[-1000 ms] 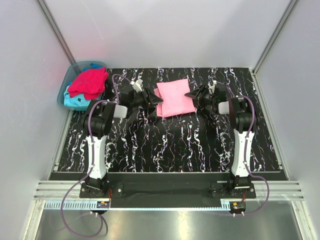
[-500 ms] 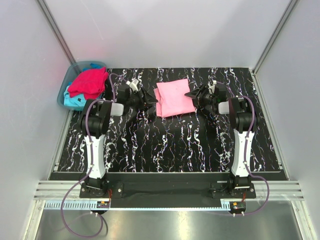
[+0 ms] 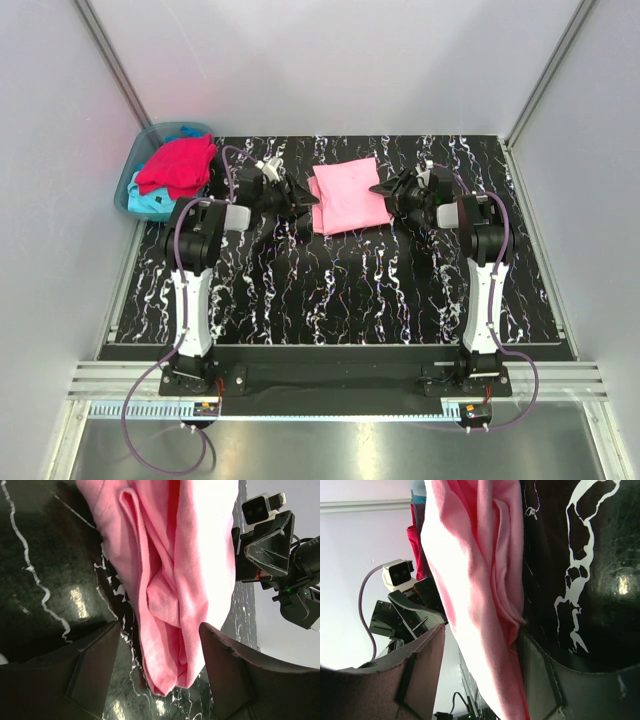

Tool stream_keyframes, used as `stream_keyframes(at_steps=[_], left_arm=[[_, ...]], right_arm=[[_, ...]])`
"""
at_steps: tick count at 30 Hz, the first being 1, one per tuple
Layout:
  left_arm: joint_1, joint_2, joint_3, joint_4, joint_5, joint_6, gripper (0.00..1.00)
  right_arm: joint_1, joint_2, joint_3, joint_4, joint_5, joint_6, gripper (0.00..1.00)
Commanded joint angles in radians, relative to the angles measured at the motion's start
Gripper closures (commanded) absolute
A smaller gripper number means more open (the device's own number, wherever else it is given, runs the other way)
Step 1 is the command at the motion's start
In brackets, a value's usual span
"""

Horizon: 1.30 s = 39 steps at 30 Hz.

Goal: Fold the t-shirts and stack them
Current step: Neatly place the folded tshirt to the corner

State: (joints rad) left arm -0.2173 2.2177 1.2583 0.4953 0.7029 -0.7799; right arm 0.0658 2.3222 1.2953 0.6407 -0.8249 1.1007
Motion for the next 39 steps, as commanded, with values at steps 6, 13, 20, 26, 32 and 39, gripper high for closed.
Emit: stream_keyframes(at_steps=[6,13,20,26,32,39], left_arm=[[-0.025,0.054,0.064,0.020,0.000,-0.019,0.28],[-0.036,0.071,0.093,0.012,0.000,-0.024,0.29],[-0.045,0.076,0.119,-0.006,0.000,-0.035,0.29],[-0.059,0.088,0.151,-0.067,-0.013,-0.027,0.33],[-0.074,0.085,0.205,-0.222,-0.043,0.014,0.56],[-0.105,0.106,0.346,-0.475,-0.111,0.074,0.94]], right_arm=[[0.017,0.019,0.027,0.027,-0.019,-0.001,0.34],[0.032,0.054,0.062,0.008,-0.011,-0.001,0.34],[0.046,0.077,0.090,-0.012,-0.006,-0.007,0.35],[0.049,0.060,0.085,-0.039,-0.003,-0.022,0.38],[0.049,0.037,0.073,-0.058,0.003,-0.033,0.68],[0.048,-0.009,0.055,-0.093,0.039,-0.064,1.00]])
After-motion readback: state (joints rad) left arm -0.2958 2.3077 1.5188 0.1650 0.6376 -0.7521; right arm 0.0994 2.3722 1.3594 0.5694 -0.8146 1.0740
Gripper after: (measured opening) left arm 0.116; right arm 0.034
